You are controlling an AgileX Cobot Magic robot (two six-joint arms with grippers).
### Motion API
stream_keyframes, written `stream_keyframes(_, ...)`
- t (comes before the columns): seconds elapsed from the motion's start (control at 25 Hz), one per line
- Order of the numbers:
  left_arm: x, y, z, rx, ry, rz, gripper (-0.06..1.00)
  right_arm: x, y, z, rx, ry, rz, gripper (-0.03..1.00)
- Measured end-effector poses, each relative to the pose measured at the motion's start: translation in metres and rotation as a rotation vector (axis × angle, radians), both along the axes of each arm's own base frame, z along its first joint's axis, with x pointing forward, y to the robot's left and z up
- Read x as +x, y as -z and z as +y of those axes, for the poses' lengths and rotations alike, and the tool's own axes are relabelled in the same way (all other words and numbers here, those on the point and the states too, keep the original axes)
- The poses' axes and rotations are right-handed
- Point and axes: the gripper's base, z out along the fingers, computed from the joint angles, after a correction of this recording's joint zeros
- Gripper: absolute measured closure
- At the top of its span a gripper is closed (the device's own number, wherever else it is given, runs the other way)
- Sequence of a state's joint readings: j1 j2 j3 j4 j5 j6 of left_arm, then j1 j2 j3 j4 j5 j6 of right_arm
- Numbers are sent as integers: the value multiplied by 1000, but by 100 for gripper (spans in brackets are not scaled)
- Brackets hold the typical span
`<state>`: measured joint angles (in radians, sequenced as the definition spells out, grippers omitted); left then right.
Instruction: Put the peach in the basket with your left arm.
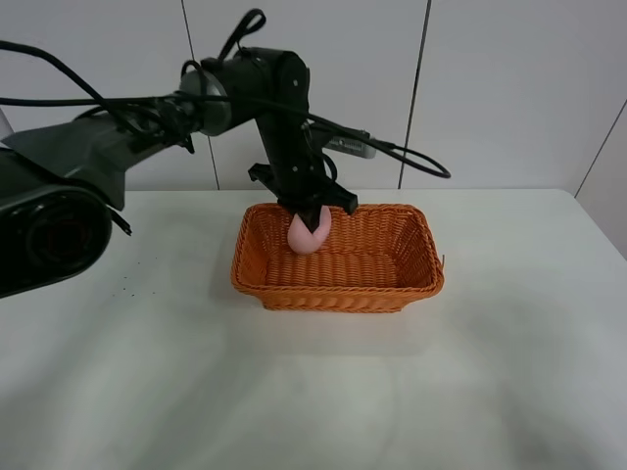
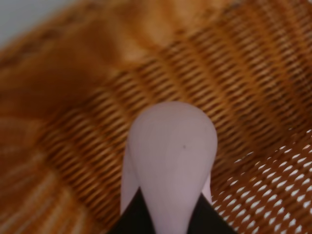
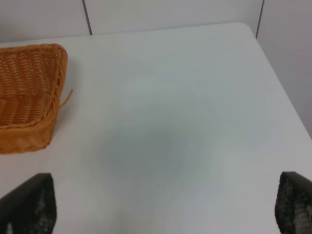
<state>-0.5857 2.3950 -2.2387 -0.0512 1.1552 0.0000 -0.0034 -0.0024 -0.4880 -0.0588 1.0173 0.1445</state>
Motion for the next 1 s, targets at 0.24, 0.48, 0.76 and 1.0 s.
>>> stream_keyframes(0.24,-1,36,-18,-28,11,45,82,0,0,0,0,0,0,27)
stream_keyframes(0.48,-3,39,-23,-80,47,69,52,0,0,0,0,0,0,27)
stream_keyframes(0.76,-6,38,-22,-66,58,111,10,0,0,0,0,0,0,27)
stream_keyframes(1.0,-5,0,-9,-50,58,36,8,0,0,0,0,0,0,27)
